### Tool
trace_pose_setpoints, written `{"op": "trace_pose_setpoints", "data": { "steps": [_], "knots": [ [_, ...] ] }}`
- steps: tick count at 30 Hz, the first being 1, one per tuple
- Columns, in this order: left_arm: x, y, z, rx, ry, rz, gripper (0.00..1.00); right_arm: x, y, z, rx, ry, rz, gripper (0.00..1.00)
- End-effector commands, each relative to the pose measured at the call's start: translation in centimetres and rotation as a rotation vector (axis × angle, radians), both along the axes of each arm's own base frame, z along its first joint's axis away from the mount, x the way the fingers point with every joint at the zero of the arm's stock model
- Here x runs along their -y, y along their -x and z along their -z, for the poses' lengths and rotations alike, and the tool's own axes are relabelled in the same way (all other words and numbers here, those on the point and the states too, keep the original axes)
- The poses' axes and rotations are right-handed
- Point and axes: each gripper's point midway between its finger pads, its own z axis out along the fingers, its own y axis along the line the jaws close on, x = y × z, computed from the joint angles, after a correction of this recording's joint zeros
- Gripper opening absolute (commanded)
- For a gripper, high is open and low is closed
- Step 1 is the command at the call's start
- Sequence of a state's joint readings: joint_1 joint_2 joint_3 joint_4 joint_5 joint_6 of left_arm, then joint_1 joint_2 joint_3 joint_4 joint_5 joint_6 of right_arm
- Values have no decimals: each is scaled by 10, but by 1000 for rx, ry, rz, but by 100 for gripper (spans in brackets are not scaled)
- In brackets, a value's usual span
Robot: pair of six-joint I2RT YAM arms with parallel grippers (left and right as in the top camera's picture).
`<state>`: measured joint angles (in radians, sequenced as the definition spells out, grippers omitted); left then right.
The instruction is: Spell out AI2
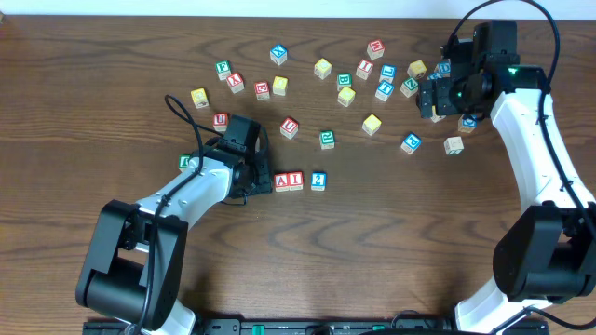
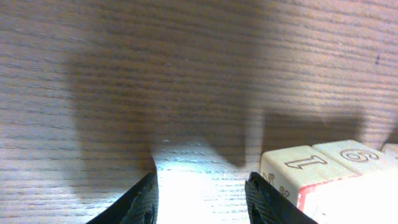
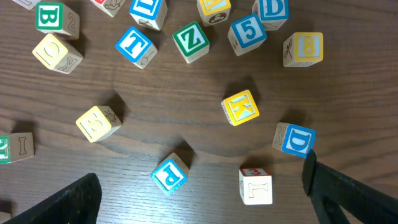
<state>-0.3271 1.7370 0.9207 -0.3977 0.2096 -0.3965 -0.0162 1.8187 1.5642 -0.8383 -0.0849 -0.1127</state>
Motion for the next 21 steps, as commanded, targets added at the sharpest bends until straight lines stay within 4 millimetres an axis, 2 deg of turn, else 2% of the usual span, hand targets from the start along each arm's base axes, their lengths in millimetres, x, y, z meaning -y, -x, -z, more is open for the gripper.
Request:
{"op": "trace_pose_setpoints", "data": {
  "steps": [1,5,21],
  "knots": [
    [3,16,11,-61,18,44,45,-4,-4,-14,38,-1,0,99],
    [12,17,8,-58,62,92,45,-9,-5,-14,38,-2,-11,99],
    [26,16,7,-25,69,150,45,-10,-5,-13,36,-2,-13,99]
  ]
}}
